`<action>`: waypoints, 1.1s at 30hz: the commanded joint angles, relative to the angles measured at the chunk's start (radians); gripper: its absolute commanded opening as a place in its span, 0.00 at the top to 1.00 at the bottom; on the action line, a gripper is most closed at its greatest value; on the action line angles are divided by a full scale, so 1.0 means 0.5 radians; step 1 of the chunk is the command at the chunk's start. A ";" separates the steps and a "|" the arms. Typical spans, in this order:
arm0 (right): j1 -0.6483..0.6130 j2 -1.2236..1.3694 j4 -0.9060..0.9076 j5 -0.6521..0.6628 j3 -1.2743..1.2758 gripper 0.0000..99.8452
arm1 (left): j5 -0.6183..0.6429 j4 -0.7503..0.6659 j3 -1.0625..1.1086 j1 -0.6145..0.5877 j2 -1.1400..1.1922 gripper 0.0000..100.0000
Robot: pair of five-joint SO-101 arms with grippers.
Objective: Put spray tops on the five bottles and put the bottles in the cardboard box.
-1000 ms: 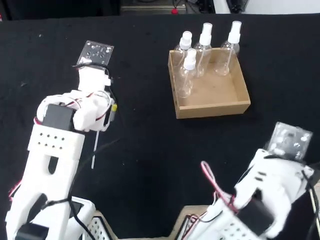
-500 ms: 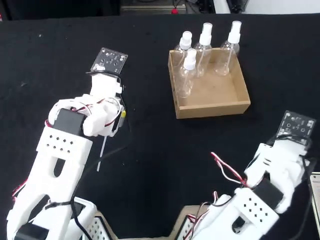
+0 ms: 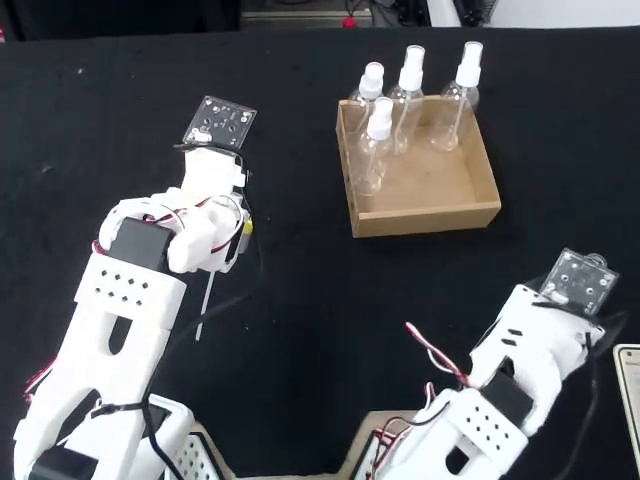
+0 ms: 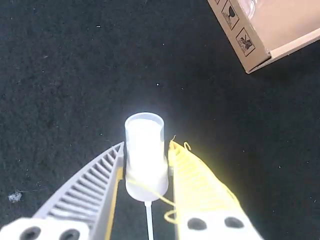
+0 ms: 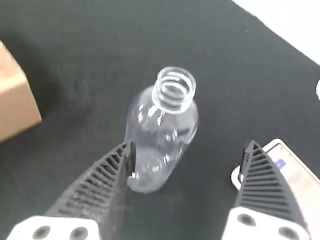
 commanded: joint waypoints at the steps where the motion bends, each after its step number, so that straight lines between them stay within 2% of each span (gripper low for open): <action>1: -0.043 -0.078 -0.157 -0.025 0.002 0.69 | 0.021 -0.031 -0.017 0.020 -0.052 0.92; 12: -0.163 -0.060 -0.175 -0.025 -0.017 0.69 | 0.021 -0.025 -0.017 0.020 -0.061 0.92; 21: -0.144 -0.057 0.150 -0.025 -0.290 0.69 | 0.021 -0.025 -0.017 0.020 -0.055 0.92; 33: -0.006 -0.054 0.255 -0.006 -0.431 0.69 | 0.021 -0.025 -0.017 0.020 -0.049 0.92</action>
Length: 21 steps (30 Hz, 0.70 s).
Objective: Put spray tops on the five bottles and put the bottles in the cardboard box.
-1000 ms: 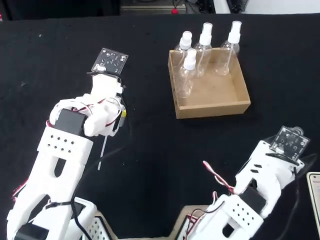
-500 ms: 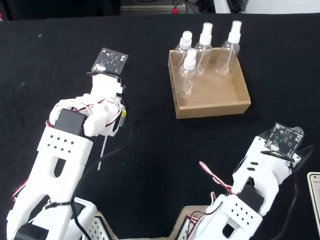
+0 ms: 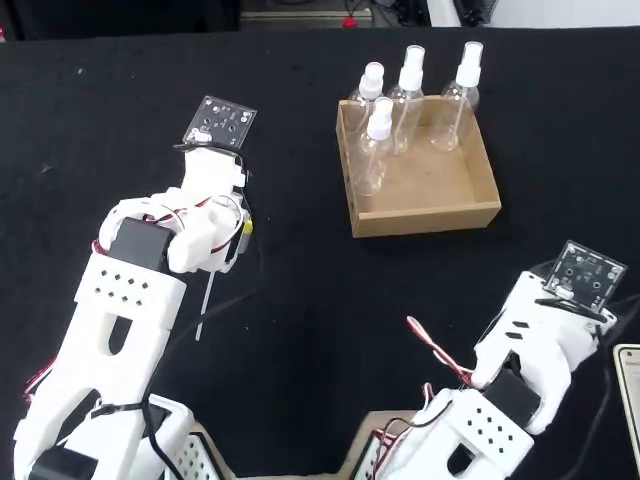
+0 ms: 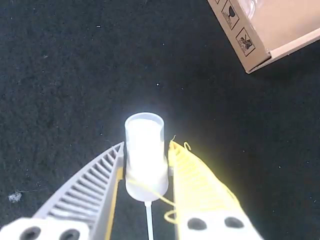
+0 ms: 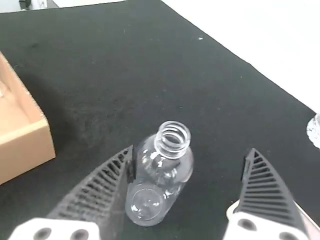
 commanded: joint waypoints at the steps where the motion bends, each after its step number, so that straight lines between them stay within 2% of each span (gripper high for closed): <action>1: 0.049 -0.011 0.012 0.000 -0.133 0.69 | 0.021 -0.025 -0.017 0.020 -0.049 0.92; 8: 0.012 0.118 0.344 -0.003 -0.391 0.69 | 0.021 -0.025 -0.017 0.020 -0.046 0.92; 18: 0.015 0.790 0.295 -0.009 -0.680 0.69 | 0.021 -0.025 -0.017 0.014 -0.046 0.92; 21: 0.000 0.839 0.292 -0.015 -0.664 0.69 | 0.021 -0.028 -0.017 0.017 -0.046 0.92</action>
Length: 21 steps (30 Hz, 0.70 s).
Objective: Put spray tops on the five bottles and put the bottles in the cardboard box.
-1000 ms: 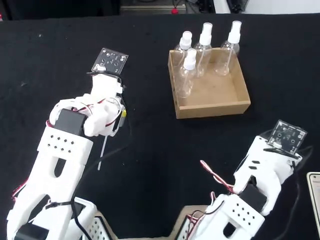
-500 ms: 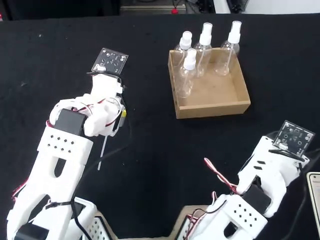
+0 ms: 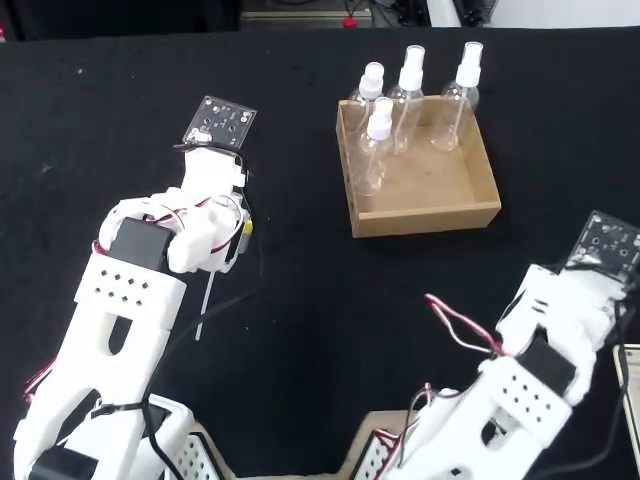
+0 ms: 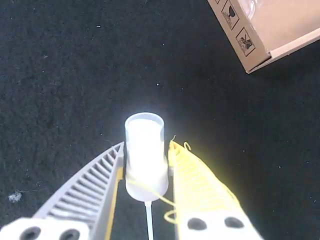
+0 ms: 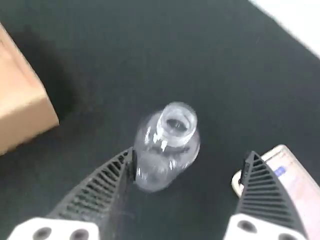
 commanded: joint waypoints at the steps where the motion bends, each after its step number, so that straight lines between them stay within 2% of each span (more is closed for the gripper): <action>1: -0.009 0.035 -0.064 -0.015 -0.103 0.69 | 0.021 -0.028 -0.017 0.017 -0.046 0.92; 9: -0.046 -0.011 -0.614 0.000 0.244 0.69 | 0.018 -0.028 -0.017 0.014 -0.046 0.92; 21: -0.055 -0.008 -0.697 -0.009 0.333 0.69 | 0.018 -0.028 -0.017 0.017 -0.046 0.92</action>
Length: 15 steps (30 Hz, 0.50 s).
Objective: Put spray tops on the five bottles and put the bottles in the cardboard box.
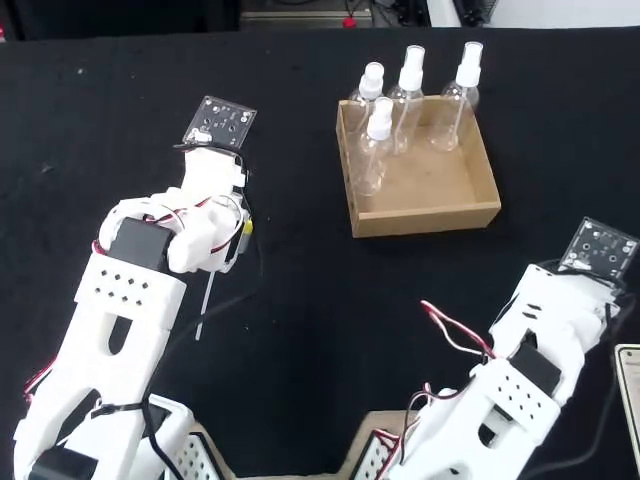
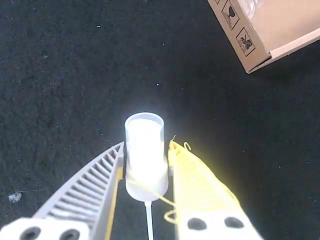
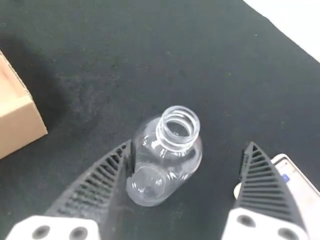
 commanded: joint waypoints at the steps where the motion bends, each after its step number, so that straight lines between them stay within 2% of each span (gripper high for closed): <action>1: -0.077 -0.026 -0.135 -0.012 0.026 0.69 | 0.018 -0.028 -0.017 0.017 -0.046 0.92; 15: -0.110 -0.023 -0.322 0.000 0.149 0.69 | 0.018 -0.025 -0.014 0.008 -0.046 0.92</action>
